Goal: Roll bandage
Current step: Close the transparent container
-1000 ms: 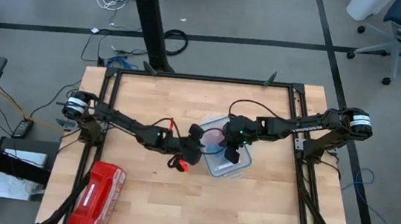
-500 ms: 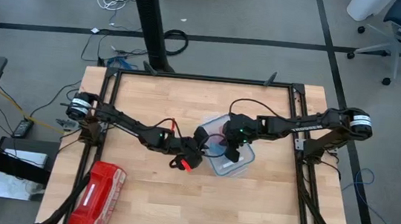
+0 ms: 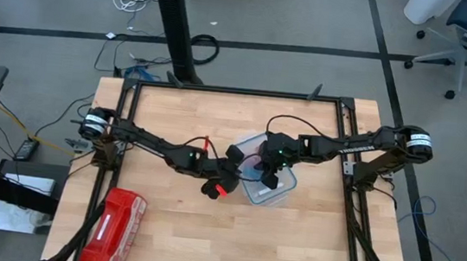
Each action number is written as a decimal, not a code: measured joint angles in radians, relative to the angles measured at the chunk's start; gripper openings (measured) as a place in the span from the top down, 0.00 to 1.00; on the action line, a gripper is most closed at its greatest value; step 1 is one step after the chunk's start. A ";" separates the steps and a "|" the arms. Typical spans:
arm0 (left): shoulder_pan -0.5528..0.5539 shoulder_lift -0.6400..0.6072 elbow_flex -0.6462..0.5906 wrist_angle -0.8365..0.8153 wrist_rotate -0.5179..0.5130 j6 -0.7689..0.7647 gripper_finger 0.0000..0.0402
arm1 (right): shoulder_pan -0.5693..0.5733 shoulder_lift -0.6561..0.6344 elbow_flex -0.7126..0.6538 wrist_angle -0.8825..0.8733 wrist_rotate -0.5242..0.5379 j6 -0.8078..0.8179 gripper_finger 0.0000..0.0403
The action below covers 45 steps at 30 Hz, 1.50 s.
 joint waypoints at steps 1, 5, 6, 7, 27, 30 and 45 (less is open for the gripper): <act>0.000 0.001 0.024 -0.041 0.006 -0.012 0.74 | 0.000 0.000 0.000 0.001 -0.001 0.000 1.00; 0.019 0.002 0.090 -0.177 0.091 -0.025 0.71 | 0.001 0.001 0.002 0.008 -0.009 0.002 1.00; 0.025 0.002 0.096 -0.185 0.111 -0.026 0.69 | 0.002 0.001 0.002 0.008 -0.010 0.003 1.00; 0.031 0.002 0.103 -0.196 0.131 -0.030 0.68 | 0.002 0.001 0.002 0.007 -0.012 0.003 1.00; 0.077 0.026 0.218 -0.414 0.184 0.026 0.55 | 0.001 0.000 0.000 0.009 -0.015 0.004 1.00; 0.076 0.047 0.220 -0.399 0.159 0.063 0.55 | 0.001 0.000 0.000 0.014 -0.019 0.005 1.00; 0.075 0.108 0.221 -0.330 0.105 0.088 0.55 | 0.001 0.000 -0.001 0.022 -0.039 0.005 1.00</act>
